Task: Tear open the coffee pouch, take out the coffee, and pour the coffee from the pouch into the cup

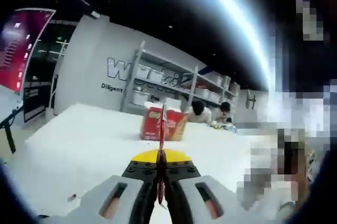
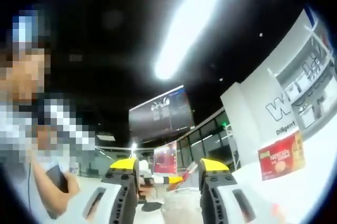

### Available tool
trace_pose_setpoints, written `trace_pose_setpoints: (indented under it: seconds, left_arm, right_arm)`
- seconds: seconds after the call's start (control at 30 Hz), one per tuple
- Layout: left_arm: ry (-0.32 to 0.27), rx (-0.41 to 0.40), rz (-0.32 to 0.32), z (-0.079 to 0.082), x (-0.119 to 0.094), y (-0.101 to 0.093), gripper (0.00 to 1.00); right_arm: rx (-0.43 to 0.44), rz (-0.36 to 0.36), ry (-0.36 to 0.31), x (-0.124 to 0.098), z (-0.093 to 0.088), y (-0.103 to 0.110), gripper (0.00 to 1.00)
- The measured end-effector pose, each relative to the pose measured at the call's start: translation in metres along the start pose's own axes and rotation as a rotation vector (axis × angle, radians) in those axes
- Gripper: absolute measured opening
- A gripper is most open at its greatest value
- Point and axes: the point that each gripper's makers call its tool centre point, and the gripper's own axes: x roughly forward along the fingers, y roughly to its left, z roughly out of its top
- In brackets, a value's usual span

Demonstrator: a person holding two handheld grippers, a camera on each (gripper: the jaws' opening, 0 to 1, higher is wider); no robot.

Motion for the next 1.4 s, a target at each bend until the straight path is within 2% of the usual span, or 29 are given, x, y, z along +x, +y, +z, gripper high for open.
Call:
trace_pose_setpoints:
  seconds: [0.1, 0.17, 0.2, 0.23, 0.27, 0.3, 0.43, 0.5, 0.6, 0.67, 0.87, 1.03, 1.3, 1.4]
  left_arm:
    - [0.033, -0.044, 0.077, -0.015, -0.002, 0.027, 0.04]
    - [0.053, -0.065, 0.077, -0.026, 0.0, 0.033, 0.05]
    - [0.083, -0.093, 0.072, -0.035, 0.001, 0.034, 0.05]
    - [0.11, -0.111, 0.096, -0.043, 0.001, 0.039, 0.05]
    - [0.075, -0.05, 0.147, -0.039, 0.0, 0.049, 0.05]
    - [0.078, -0.015, 0.182, -0.039, -0.003, 0.053, 0.05]
    - [0.166, 0.046, 0.228, -0.05, -0.005, 0.065, 0.05]
    - [0.177, 0.077, 0.258, -0.051, -0.007, 0.071, 0.05]
    - [0.18, 0.084, 0.27, -0.051, -0.006, 0.075, 0.06]
    - [0.158, 0.063, 0.269, -0.05, -0.003, 0.075, 0.11]
    - [0.14, 0.049, 0.28, -0.051, -0.003, 0.078, 0.21]
    - [0.111, 0.043, 0.263, -0.045, -0.005, 0.072, 0.26]
    - [0.09, 0.035, 0.247, -0.039, -0.008, 0.068, 0.27]
    - [0.085, 0.036, 0.231, -0.038, -0.006, 0.061, 0.29]
  right_arm:
    - [-0.008, 0.0, -0.004, -0.001, 0.003, -0.001, 0.46]
    - [-0.011, 0.0, -0.009, -0.002, 0.004, -0.001, 0.46]
    - [-0.012, -0.001, -0.01, -0.003, 0.004, -0.001, 0.45]
    - [-0.014, -0.002, -0.012, -0.004, 0.005, -0.002, 0.45]
    - [-0.017, -0.002, -0.016, -0.005, 0.005, -0.003, 0.45]
    - [-0.017, -0.003, -0.019, -0.006, 0.005, -0.004, 0.44]
    - [-0.014, -0.007, -0.023, -0.006, 0.005, -0.007, 0.44]
    - [-0.014, -0.009, -0.029, -0.006, 0.005, -0.008, 0.44]
    - [-0.01, -0.017, -0.021, -0.006, 0.002, -0.012, 0.44]
    - [-0.018, -0.032, -0.018, -0.007, 0.002, -0.015, 0.44]
    - [-0.073, -0.047, -0.091, -0.013, 0.02, -0.017, 0.5]
    - [-0.073, -0.051, -0.081, -0.011, 0.019, -0.018, 0.5]
    - [-0.074, -0.041, -0.065, -0.008, 0.015, -0.016, 0.5]
    - [-0.096, -0.045, -0.033, -0.008, 0.012, -0.015, 0.52]
